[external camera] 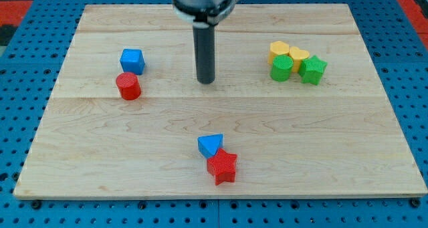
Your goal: Move the green circle into the red star
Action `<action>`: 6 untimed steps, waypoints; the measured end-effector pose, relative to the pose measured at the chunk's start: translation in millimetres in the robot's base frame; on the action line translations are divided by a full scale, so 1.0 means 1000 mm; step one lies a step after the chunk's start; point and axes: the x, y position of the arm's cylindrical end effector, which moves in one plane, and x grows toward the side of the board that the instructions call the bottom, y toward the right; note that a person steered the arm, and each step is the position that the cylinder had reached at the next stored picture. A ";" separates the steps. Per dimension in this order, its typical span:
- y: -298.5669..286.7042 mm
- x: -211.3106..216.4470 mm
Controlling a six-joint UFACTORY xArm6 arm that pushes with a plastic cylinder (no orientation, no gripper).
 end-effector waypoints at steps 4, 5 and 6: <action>0.138 -0.058; 0.123 -0.032; 0.124 0.007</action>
